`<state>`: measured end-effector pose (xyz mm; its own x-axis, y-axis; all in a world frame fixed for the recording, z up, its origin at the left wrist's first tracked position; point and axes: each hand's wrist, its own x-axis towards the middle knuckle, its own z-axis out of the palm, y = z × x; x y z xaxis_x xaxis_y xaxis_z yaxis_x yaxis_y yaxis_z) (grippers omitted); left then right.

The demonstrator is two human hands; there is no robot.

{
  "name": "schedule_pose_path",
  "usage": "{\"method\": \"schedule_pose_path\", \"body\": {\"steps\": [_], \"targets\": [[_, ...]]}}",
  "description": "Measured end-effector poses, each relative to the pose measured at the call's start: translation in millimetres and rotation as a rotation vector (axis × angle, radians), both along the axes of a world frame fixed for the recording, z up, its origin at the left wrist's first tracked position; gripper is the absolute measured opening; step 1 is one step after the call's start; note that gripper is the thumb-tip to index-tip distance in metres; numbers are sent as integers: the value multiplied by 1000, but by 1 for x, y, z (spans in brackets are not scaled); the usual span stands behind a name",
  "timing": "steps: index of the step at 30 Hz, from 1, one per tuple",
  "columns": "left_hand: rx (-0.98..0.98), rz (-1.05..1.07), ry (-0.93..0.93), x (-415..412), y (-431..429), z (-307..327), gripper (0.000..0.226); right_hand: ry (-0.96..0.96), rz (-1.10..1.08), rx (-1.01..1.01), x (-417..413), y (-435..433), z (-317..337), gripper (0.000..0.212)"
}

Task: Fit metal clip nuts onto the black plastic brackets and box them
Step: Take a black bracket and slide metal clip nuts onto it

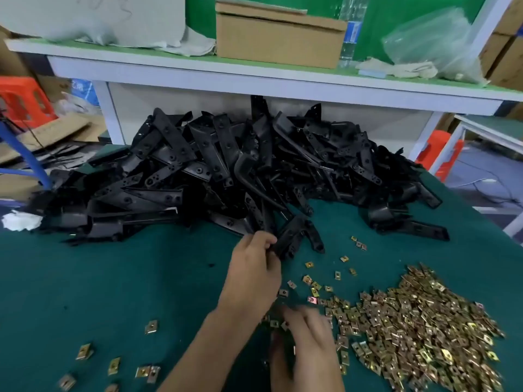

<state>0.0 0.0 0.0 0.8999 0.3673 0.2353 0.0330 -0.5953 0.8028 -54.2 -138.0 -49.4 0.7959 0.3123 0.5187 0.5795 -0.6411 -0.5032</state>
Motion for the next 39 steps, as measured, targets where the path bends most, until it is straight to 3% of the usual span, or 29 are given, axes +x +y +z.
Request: {"method": "schedule_pose_path", "body": {"steps": [2, 6, 10, 17, 23, 28, 30, 33, 36, 39], "targets": [[87, -30, 65, 30, -5, -2, 36, -32, -18, -113, 6, 4, 0, 37], [382, -130, 382, 76, -13, -8, 67, -25, -106, -269, 8, 21, -6, 38], [515, -115, 408, 93, -11, -17, 64, -94, -91, -269, 11, 24, -10, 37], [161, -75, 160, 79, -7, -8, 50, -99, -16, -212, 13, 14, -9, 16], [-268, -206, 1, 37, 29, 10, 18, -32, -86, -99, 14, 12, -9, 43], [-810, -430, -63, 10, 58, 14, 45, 51, -117, 116, 6, 8, 1, 48], [-865, -481, -41, 6, 64, 14, 44, 139, -126, 283, 9, 3, 6, 50], [-782, -474, 75, 3, 65, 17, 37, 214, -112, 582, 21, -5, 29, 40], [-799, -458, 133, -1, 56, 16, 44, 402, 43, 745, 47, -7, 62, 18], [-938, -481, 43, -3, 47, 15, 40, 596, 223, 882, 79, -5, 85, 26]]}}
